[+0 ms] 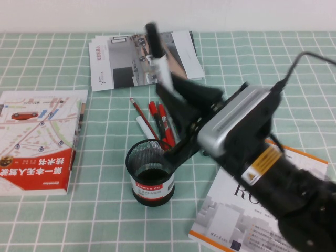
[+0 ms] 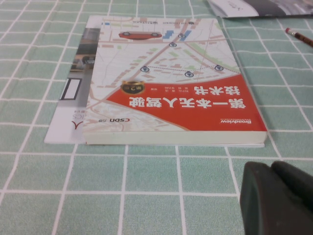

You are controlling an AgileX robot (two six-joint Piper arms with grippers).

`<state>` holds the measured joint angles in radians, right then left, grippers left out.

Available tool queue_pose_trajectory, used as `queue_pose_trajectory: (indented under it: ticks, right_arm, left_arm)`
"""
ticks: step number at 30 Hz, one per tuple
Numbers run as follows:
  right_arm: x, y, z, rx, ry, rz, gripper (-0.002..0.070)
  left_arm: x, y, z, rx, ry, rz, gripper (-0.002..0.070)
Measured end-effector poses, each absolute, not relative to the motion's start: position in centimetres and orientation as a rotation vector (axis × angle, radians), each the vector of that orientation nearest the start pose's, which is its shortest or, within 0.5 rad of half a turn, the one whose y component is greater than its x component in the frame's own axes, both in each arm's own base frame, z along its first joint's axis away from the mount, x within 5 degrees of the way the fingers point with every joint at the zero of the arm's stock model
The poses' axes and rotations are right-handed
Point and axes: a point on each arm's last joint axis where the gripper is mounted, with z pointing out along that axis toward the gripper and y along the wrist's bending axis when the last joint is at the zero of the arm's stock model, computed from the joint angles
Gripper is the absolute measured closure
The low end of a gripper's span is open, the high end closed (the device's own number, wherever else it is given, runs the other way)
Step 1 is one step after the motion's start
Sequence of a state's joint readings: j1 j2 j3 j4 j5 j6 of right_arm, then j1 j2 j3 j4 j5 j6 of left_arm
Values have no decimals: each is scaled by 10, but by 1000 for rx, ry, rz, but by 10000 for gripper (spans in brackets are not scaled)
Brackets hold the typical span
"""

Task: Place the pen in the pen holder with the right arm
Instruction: Place the pen onto the pen holder

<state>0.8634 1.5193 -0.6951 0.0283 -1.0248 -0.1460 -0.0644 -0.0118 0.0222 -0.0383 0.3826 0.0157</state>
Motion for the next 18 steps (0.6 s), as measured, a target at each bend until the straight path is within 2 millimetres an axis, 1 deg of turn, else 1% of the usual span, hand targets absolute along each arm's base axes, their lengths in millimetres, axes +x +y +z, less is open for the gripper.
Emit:
queue_pose_trajectory:
  ticks: [6, 11, 14, 18]
  right_arm:
    - [208, 249, 255, -657, 1157, 659, 552]
    - [212, 254, 240, -666, 1191, 655, 552]
    - [214, 256, 229, -667, 1230, 670, 552]
    - [217, 261, 209, -645, 1319, 747, 552]
  left_arm:
    - [52, -5, 172, 52, 1876, -71, 679]
    - [52, -5, 172, 52, 1876, -71, 679]
    - [52, -5, 172, 52, 1876, -71, 679]
    - [52, -5, 172, 52, 1876, -71, 679]
